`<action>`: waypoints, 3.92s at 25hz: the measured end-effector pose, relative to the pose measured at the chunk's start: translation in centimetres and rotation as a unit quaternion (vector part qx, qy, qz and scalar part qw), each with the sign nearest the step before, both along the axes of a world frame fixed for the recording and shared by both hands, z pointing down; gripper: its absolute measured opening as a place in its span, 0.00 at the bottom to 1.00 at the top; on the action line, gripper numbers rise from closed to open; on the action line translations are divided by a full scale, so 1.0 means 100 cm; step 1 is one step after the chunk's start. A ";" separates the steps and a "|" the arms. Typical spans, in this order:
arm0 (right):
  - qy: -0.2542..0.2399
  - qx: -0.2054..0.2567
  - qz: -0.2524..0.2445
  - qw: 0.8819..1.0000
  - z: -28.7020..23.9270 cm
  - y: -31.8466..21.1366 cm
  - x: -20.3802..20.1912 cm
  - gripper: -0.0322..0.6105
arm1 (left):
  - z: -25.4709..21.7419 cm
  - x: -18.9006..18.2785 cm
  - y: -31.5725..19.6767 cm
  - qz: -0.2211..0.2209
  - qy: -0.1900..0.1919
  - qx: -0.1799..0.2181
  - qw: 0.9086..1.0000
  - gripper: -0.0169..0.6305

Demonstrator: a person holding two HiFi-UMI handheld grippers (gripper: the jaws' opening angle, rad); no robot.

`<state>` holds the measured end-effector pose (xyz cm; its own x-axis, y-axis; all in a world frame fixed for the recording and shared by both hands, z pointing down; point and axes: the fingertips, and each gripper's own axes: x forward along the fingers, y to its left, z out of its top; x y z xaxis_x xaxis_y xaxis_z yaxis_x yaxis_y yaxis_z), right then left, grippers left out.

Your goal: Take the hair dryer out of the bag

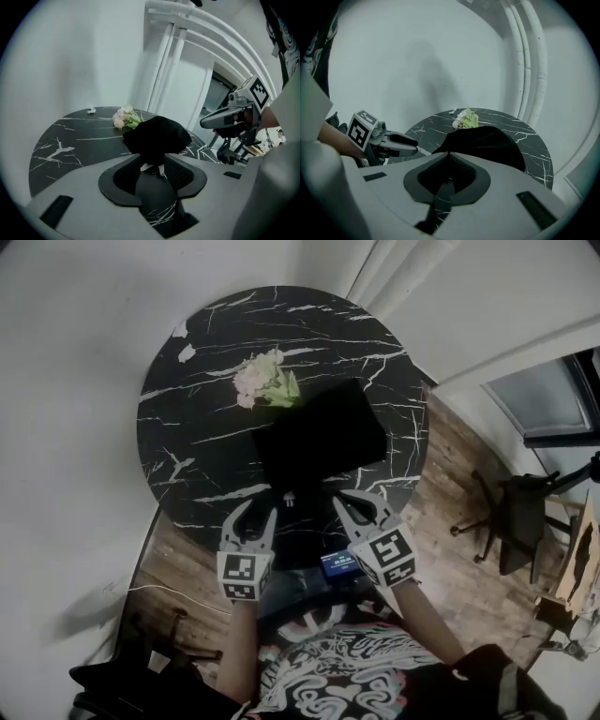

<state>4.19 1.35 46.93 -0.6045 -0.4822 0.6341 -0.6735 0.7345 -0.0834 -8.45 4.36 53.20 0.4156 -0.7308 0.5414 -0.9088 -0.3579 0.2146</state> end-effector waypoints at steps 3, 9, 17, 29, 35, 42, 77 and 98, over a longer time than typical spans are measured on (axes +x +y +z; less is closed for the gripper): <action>-0.010 -0.012 -0.010 1.000 0.011 -0.002 -0.005 0.08 | 0.013 0.009 0.002 0.020 0.014 -0.030 0.999 0.21; -0.019 -0.028 -0.046 0.998 0.029 0.000 -0.022 0.08 | 0.034 0.024 -0.003 0.031 0.046 -0.065 0.996 0.16; -0.010 -0.048 -0.065 0.997 0.044 0.005 -0.024 0.08 | 0.050 0.043 -0.010 0.021 0.087 -0.103 0.991 0.21; -0.004 -0.055 -0.079 0.995 0.050 0.001 -0.025 0.08 | 0.056 0.042 -0.017 0.004 0.111 -0.133 0.985 0.24; -0.004 -0.065 -0.088 0.994 0.053 0.004 -0.027 0.08 | 0.053 0.045 -0.028 0.002 0.156 -0.144 0.977 0.26; 0.003 -0.069 -0.097 0.993 0.053 0.007 -0.030 0.08 | 0.042 0.052 -0.044 0.013 0.180 -0.127 0.975 0.09; 0.140 0.071 -0.058 0.986 0.069 -0.022 -0.068 0.12 | -0.040 0.067 -0.040 0.084 0.292 -0.048 0.951 0.07; 0.029 -0.018 0.038 0.999 0.044 -0.045 -0.038 0.09 | 0.013 0.047 -0.054 0.112 0.065 -0.028 0.991 0.27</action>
<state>0.40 -3.13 51.31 -0.5281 -0.5022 0.6848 -0.7323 0.6776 -0.0679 -3.77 -1.02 54.45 0.6322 -0.5836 0.5097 -0.7719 -0.5314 0.3490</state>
